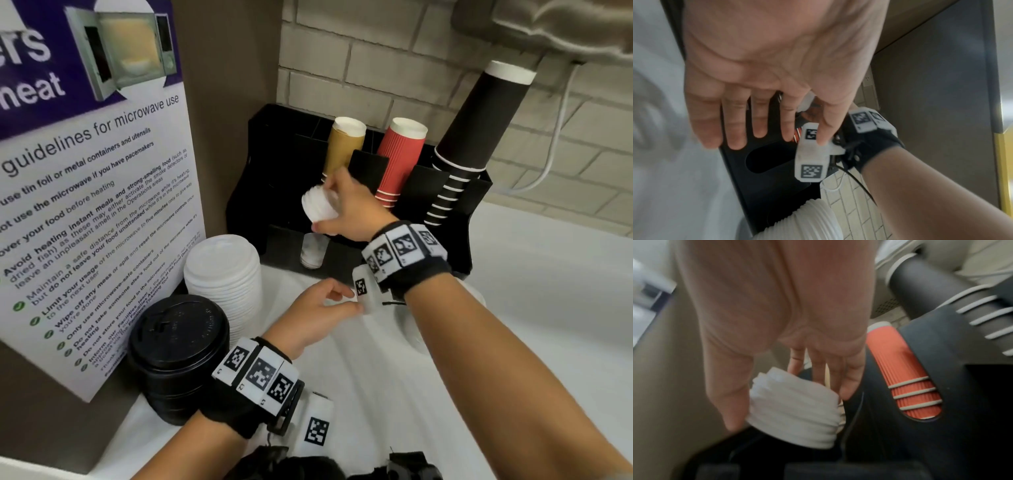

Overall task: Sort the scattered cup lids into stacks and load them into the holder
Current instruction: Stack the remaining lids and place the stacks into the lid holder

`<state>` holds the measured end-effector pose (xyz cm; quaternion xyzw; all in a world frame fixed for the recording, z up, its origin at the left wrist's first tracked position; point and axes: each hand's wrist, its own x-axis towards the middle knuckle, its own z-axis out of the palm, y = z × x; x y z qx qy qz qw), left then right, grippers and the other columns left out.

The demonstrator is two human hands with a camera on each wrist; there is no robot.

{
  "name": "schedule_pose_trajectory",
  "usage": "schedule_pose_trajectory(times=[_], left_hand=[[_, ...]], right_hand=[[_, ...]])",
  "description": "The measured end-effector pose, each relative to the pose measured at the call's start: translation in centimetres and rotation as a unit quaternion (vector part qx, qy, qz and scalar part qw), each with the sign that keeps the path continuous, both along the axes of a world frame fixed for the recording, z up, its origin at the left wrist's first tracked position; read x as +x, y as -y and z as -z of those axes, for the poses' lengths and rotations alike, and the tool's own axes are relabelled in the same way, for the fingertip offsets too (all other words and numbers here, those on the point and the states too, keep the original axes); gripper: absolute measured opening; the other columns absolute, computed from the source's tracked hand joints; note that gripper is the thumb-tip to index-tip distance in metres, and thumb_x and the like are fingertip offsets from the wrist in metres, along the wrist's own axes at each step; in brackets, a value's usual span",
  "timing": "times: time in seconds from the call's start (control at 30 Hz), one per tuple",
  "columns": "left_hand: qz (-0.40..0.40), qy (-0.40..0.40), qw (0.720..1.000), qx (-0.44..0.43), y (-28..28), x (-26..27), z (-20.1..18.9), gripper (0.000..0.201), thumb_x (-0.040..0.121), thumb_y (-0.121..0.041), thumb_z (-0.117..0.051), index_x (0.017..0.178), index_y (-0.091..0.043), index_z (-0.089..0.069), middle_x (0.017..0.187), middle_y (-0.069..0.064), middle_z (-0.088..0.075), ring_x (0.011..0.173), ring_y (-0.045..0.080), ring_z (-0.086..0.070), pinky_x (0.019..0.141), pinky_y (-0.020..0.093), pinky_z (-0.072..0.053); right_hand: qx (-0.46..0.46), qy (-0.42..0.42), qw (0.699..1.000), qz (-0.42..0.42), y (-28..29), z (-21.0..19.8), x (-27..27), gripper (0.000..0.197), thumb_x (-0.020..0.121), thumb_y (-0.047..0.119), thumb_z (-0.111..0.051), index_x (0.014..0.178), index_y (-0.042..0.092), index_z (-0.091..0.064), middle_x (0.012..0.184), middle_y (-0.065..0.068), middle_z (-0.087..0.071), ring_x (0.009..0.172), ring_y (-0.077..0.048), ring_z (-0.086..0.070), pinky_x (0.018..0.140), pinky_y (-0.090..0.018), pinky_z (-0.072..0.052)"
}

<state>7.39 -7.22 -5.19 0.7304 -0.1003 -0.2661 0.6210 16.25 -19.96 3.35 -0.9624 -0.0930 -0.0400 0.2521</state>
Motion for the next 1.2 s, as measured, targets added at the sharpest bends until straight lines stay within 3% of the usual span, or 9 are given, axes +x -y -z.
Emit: schedule_pose_trajectory(times=[0.17,0.4,0.6,0.8,0.9,0.97,1.07,1.13,1.2], left_hand=[[-0.007,-0.016,1.0,0.001,-0.2,0.4,0.3,0.018,0.086,-0.031,-0.07,0.101,-0.025,-0.062,0.12,0.0,-0.058,0.105,0.015,-0.056,0.092,0.031,-0.045],[-0.011,-0.012,1.0,0.007,0.0,0.6,0.3,0.02,0.086,-0.032,-0.07,0.104,-0.026,-0.062,0.12,-0.001,-0.058,0.1,0.011,-0.055,0.084,0.026,-0.044],[-0.018,-0.019,1.0,0.011,-0.1,0.4,0.2,0.019,0.086,-0.031,-0.07,0.103,-0.026,-0.062,0.12,-0.003,-0.058,0.11,0.014,-0.056,0.095,0.031,-0.044],[-0.016,-0.016,1.0,0.005,-0.2,0.4,0.2,0.021,0.085,-0.032,-0.07,0.103,-0.026,-0.063,0.118,-0.003,-0.058,0.11,0.014,-0.057,0.091,0.03,-0.044],[-0.011,-0.011,1.0,0.006,-0.1,0.4,0.1,0.021,0.084,-0.034,-0.071,0.101,-0.027,-0.062,0.115,-0.004,-0.058,0.108,0.014,-0.057,0.092,0.031,-0.045],[-0.012,-0.004,1.0,0.004,-0.1,0.4,0.1,0.019,0.085,-0.034,-0.07,0.1,-0.027,-0.062,0.115,-0.004,-0.058,0.104,0.012,-0.057,0.091,0.031,-0.046],[-0.017,0.014,1.0,0.003,-0.2,0.3,0.1,0.017,0.086,-0.033,-0.069,0.1,-0.026,-0.063,0.115,-0.005,-0.058,0.097,0.011,-0.057,0.091,0.031,-0.047],[-0.016,0.018,1.0,0.0,-0.1,0.2,0.0,0.017,0.086,-0.033,-0.069,0.101,-0.025,-0.064,0.115,-0.007,-0.058,0.092,0.011,-0.058,0.086,0.03,-0.048],[-0.017,0.021,1.0,-0.002,-0.1,0.1,-0.1,0.017,0.087,-0.032,-0.068,0.101,-0.025,-0.064,0.115,-0.006,-0.058,0.094,0.013,-0.059,0.088,0.031,-0.049]], right_hand=[[-0.217,-0.08,0.973,-0.002,-1.6,2.3,2.4,0.066,0.069,0.024,-0.081,0.117,0.005,-0.04,0.114,-0.014,-0.051,0.093,-0.03,-0.057,0.075,-0.039,-0.05],[-0.327,-0.127,0.936,0.008,-2.7,3.7,3.4,0.073,0.07,0.025,-0.079,0.129,0.009,-0.039,0.123,-0.01,-0.044,0.105,-0.032,-0.056,0.083,-0.044,-0.046],[-0.391,-0.185,0.902,-0.018,-3.1,3.8,3.8,0.068,0.075,0.03,-0.076,0.134,0.012,-0.045,0.132,-0.012,-0.039,0.116,-0.031,-0.049,0.082,-0.042,-0.045],[-0.37,-0.137,0.919,-0.008,-3.1,4.1,2.8,0.06,0.07,0.031,-0.078,0.121,0.012,-0.053,0.123,-0.01,-0.043,0.111,-0.029,-0.049,0.07,-0.036,-0.039],[-0.218,-0.086,0.972,0.008,-1.9,2.6,1.3,0.046,0.074,0.028,-0.076,0.109,0.007,-0.055,0.117,-0.012,-0.044,0.106,-0.028,-0.049,0.073,-0.032,-0.043],[-0.082,-0.016,0.996,0.044,0.0,0.7,-0.5,0.034,0.078,0.029,-0.075,0.098,0.009,-0.056,0.106,-0.008,-0.046,0.094,-0.021,-0.05,0.071,-0.025,-0.036],[0.024,0.09,0.985,0.144,4.5,-1.4,-4.9,0.026,0.08,0.032,-0.073,0.08,0.015,-0.053,0.086,-0.003,-0.055,0.08,-0.017,-0.05,0.062,-0.024,-0.029],[0.039,0.077,0.973,0.212,7.5,-1.5,-8.4,0.027,0.08,0.033,-0.072,0.074,0.016,-0.052,0.075,0.001,-0.057,0.073,-0.017,-0.05,0.059,-0.025,-0.034],[0.031,0.014,0.962,0.272,10.0,-0.4,-11.3,0.028,0.079,0.036,-0.073,0.079,0.016,-0.054,0.085,-0.001,-0.059,0.077,-0.018,-0.052,0.063,-0.027,-0.035]])
